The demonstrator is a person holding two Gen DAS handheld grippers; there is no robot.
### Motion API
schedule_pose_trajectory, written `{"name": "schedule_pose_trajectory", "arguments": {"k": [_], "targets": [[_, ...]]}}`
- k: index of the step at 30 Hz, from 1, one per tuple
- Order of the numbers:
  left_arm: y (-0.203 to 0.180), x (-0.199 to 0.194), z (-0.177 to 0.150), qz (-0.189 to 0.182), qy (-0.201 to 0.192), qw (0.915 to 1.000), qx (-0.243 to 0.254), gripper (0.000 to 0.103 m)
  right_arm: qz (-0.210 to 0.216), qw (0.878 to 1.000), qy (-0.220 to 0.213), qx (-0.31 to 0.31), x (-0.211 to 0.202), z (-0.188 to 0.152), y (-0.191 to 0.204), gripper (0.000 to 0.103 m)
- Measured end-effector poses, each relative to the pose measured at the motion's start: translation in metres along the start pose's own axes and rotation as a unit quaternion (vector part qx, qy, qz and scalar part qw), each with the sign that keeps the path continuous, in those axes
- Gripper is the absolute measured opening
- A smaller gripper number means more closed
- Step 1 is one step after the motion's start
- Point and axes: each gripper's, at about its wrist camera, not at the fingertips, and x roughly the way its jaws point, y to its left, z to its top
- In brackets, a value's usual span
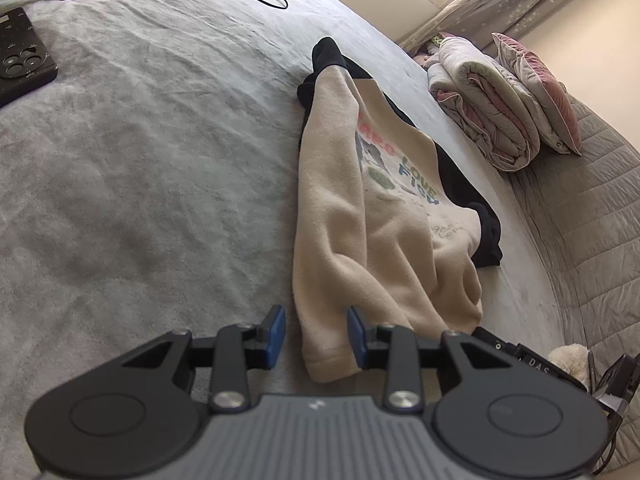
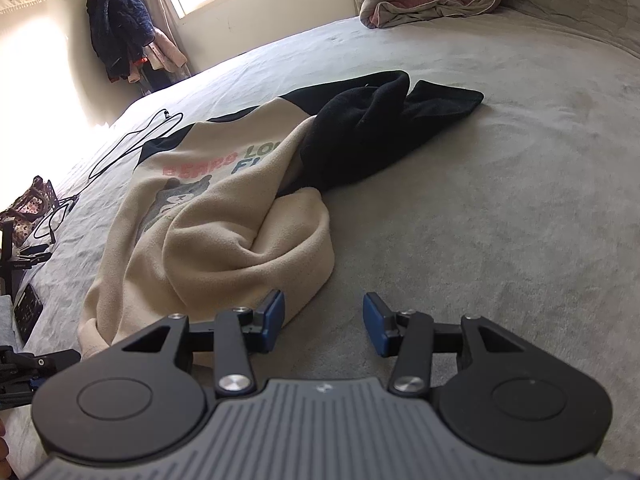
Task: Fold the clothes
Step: 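Move the open left gripper to the beige hem of the sweatshirt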
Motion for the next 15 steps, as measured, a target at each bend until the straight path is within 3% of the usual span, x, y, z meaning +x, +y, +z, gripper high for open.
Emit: {"name": "schedule_pose_trajectory", "arguments": {"k": [15], "targets": [[-0.0078,0.0037,-0.0032,-0.002,0.007,0.9997,0.025,0.032,0.001,1.000,0.002,-0.003,0.0006,0.0003,-0.0003,0.049]]}}
